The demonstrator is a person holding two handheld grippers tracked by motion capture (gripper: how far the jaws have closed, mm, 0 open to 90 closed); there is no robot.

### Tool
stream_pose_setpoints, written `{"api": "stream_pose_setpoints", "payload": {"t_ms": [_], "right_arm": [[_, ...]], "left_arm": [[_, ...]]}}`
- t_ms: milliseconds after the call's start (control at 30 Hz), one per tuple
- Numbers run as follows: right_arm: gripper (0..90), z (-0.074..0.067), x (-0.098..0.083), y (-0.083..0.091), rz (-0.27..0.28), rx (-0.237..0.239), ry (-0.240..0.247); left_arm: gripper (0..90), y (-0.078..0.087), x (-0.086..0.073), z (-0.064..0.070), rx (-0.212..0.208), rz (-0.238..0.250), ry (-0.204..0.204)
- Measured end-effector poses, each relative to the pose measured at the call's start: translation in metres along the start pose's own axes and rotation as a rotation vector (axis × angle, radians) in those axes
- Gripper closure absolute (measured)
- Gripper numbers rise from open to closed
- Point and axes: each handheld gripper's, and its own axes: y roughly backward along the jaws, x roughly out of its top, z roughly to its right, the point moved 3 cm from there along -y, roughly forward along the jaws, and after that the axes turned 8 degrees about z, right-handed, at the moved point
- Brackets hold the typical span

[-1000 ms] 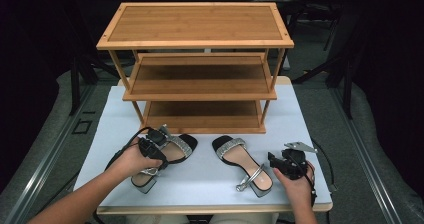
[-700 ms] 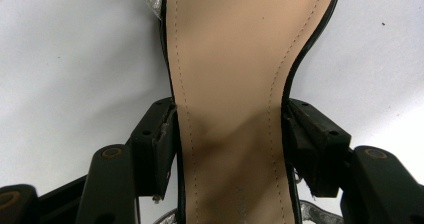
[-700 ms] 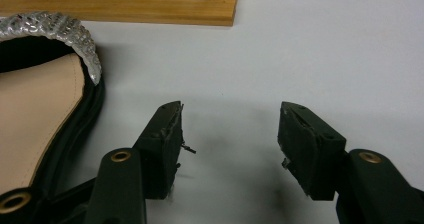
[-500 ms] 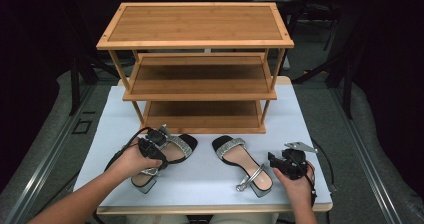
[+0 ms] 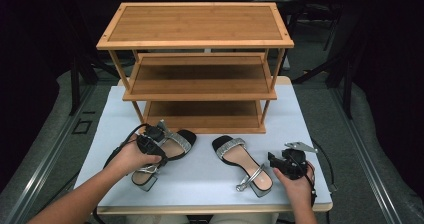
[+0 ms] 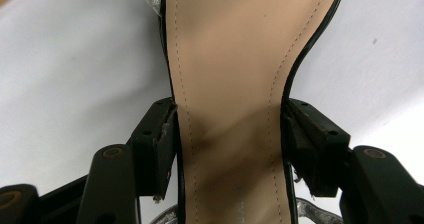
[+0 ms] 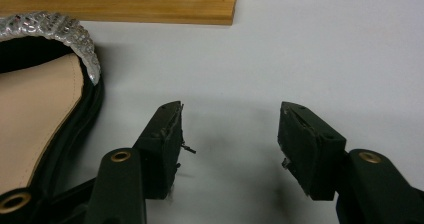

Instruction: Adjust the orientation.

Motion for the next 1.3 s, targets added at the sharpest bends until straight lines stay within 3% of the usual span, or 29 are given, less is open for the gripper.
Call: {"api": "stream_pose_setpoints", "payload": {"t_ms": [200, 567, 867, 1167, 1300], "right_arm": [[43.0, 0.0, 0.0, 0.0, -0.001, 0.0, 0.002], [43.0, 0.001, -0.001, -0.001, -0.003, 0.0, -0.004], [43.0, 0.001, -0.001, -0.001, -0.004, 0.006, -0.004], [42.9, 0.001, -0.001, -0.002, -0.006, 0.007, -0.009], [42.8, 0.0, -0.001, -0.002, -0.004, 0.007, -0.007]], "left_arm": [[41.1, 0.004, 0.013, -0.01, -0.002, 0.029, 0.051], [41.0, -0.011, 0.032, -0.026, 0.022, 0.067, 0.127], [39.8, -0.013, 0.031, -0.025, 0.023, 0.076, 0.118], [38.4, -0.009, 0.029, -0.031, -0.047, 0.1, 0.158], [37.7, 0.003, 0.028, -0.03, -0.062, 0.118, 0.146]]}}
